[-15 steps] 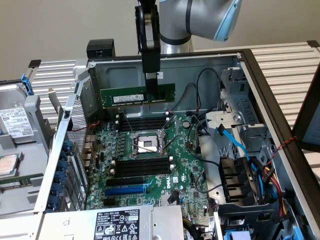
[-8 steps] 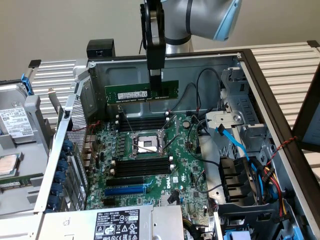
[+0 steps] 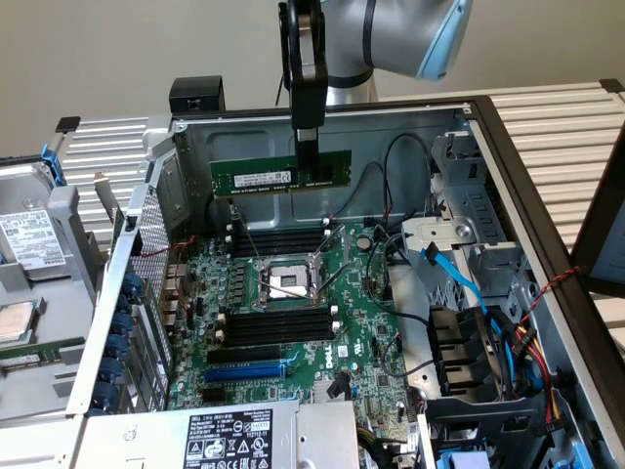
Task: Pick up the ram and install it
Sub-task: 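Insert the ram into the slot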
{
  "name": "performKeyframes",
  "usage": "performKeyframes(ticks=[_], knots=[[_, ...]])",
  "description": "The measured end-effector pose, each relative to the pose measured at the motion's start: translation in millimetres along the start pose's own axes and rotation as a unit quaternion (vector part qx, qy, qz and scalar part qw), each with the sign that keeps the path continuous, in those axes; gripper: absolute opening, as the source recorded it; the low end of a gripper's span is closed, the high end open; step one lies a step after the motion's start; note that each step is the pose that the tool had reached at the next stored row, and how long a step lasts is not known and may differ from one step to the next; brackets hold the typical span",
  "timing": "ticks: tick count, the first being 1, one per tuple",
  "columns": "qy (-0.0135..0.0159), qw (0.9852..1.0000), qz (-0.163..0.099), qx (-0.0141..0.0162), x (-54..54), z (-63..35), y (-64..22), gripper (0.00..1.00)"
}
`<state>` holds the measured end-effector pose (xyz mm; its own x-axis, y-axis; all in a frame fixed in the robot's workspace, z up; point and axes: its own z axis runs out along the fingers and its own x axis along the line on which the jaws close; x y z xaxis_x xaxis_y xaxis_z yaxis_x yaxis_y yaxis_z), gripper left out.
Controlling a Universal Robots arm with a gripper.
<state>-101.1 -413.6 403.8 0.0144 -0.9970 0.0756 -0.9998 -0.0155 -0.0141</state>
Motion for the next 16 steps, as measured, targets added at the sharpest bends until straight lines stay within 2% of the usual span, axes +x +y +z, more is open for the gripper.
performKeyframes(ticks=[6,16], knots=[[-0.0011,1.0,0.001,0.0009,-1.7,9.3,0.1,0.13],[-0.001,0.9999,0.01,0.0001,-13.6,26.8,0.2,0.13]])
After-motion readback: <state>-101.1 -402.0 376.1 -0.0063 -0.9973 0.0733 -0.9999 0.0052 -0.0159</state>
